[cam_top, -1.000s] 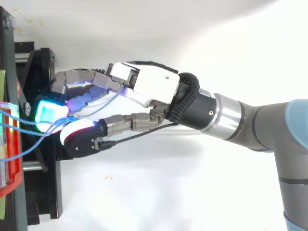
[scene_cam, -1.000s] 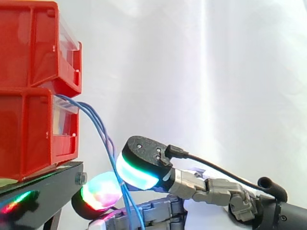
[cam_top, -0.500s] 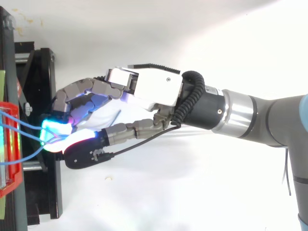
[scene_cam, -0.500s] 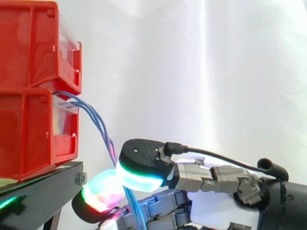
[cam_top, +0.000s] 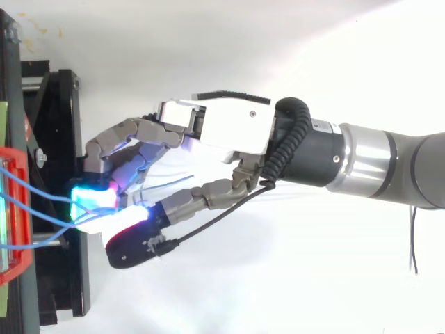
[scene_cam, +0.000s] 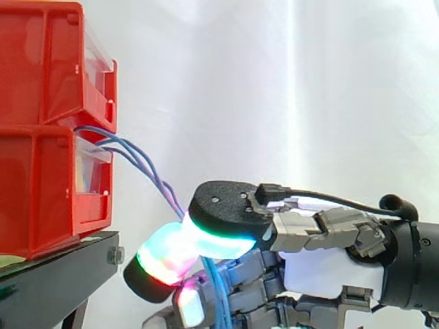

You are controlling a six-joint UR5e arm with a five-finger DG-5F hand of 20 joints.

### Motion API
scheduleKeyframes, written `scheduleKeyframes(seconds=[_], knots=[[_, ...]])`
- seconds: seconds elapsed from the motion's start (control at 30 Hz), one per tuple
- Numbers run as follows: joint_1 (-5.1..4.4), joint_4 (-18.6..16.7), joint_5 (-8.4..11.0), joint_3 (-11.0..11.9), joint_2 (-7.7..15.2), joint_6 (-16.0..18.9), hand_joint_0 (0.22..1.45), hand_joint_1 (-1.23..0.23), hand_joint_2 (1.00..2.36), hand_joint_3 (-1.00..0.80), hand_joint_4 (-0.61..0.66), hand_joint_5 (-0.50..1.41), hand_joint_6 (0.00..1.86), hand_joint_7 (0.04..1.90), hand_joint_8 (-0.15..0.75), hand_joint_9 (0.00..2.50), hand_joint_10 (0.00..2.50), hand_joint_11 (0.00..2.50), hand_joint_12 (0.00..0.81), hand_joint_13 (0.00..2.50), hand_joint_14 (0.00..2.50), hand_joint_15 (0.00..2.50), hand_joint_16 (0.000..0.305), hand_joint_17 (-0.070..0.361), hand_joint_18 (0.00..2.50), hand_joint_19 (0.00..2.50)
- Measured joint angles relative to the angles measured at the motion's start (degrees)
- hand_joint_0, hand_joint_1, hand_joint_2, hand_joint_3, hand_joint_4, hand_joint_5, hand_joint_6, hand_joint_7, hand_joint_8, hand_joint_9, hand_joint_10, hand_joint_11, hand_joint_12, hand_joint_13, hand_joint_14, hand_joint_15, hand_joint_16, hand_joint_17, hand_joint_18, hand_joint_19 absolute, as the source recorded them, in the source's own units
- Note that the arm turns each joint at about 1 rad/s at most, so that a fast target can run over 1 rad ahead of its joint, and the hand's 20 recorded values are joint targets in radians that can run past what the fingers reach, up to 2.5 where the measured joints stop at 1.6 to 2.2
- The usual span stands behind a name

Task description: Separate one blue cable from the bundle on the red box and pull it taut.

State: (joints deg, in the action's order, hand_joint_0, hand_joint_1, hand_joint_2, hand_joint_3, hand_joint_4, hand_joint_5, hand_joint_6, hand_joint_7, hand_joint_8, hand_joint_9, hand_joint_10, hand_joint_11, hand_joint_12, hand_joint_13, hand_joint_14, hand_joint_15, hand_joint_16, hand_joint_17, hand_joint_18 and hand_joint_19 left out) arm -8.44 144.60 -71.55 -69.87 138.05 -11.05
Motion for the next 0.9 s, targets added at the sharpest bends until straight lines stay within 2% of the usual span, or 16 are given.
scheduleKeyframes(seconds=[0.13, 0.3, 0.37, 0.7, 0.8, 0.9], knots=[[0.27, 2.36, -1.23, 0.0, -0.2, 1.3, 0.57, -0.46, 1.0, -0.49, 0.17, -0.15, 0.8, 1.02, 0.359, 0.93, 0.02, 0.75, 0.38, 0.73, 0.01, 0.45, 0.049, 0.111, 0.78, 0.68], [0.48, 4.0, -2.18, 0.0, -0.4, 2.31, 0.59, -0.39, 1.0, -0.45, 0.16, -0.13, 0.74, 1.05, 0.357, 0.93, 0.02, 0.75, 0.382, 0.73, 0.01, 0.47, 0.05, 0.112, 0.76, 0.71], [0.54, 4.53, -2.44, 0.0, -0.79, 2.42, 0.59, -0.39, 1.01, -0.43, 0.15, -0.13, 0.7, 1.12, 0.356, 0.93, 0.02, 0.74, 0.382, 0.72, 0.01, 0.47, 0.05, 0.113, 0.75, 0.71], [0.91, 10.3, -3.08, -0.04, -3.73, 2.17, 0.61, -0.59, 1.01, -0.33, 0.18, -0.13, 0.69, 1.14, 0.354, 0.92, 0.02, 0.74, 0.38, 0.73, 0.01, 0.46, 0.049, 0.111, 0.75, 0.7], [1.09, 11.83, -3.47, -0.06, -4.23, 2.12, 0.61, -0.61, 1.01, -0.31, 0.18, -0.13, 0.71, 1.13, 0.353, 0.92, 0.02, 0.77, 0.38, 0.73, 0.01, 0.47, 0.049, 0.111, 0.75, 0.7], [1.32, 12.83, -4.03, -0.07, -4.45, 2.17, 0.61, -0.7, 1.02, -0.21, 0.17, -0.17, 0.82, 1.05, 0.357, 0.93, 0.02, 0.83, 0.384, 0.74, 0.01, 0.48, 0.049, 0.111, 0.77, 0.7]])
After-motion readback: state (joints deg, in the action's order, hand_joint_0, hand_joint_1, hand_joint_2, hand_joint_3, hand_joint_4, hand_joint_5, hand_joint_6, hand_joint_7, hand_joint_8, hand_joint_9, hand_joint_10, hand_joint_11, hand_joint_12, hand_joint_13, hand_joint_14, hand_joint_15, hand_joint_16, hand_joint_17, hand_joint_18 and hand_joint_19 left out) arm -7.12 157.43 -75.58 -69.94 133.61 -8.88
